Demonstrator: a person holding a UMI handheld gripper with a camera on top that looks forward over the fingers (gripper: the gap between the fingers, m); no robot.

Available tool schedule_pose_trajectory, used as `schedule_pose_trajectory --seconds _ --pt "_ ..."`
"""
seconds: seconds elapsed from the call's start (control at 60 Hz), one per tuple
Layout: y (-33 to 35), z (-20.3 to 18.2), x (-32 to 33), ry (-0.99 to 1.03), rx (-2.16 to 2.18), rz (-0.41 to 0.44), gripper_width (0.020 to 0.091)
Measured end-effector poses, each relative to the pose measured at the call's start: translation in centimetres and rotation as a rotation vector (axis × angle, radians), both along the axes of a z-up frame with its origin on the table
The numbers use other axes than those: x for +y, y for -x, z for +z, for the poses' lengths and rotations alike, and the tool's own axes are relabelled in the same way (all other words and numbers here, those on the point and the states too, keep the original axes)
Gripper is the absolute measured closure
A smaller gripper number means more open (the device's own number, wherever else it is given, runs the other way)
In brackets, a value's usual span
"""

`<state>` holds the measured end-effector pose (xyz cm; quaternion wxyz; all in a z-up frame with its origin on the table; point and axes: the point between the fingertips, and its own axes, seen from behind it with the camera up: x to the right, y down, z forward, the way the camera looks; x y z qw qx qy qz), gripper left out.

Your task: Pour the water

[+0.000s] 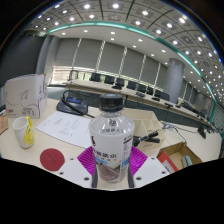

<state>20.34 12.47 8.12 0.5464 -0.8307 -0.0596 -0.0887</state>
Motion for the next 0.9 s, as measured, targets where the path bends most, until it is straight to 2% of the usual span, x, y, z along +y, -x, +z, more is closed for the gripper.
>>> schedule_pose_trajectory --seconds 0.15,0.233,0.4,0.617,0.9 --pt "1.4 3.6 0.9 -0.007 -0.229 0.001 0.0691" --pt "3.2 5.8 1.3 -0.020 -0.387 0.029 0.0694" --pt "9.3 9.3 2.5 -0.048 -0.777 0.146 0.0692" --pt "16.3 9.0 3.6 -0.041 -1.275 0.327 0.0693" --pt "22.1 8.8 5.7 -0.088 -1.758 0.453 0.0697"
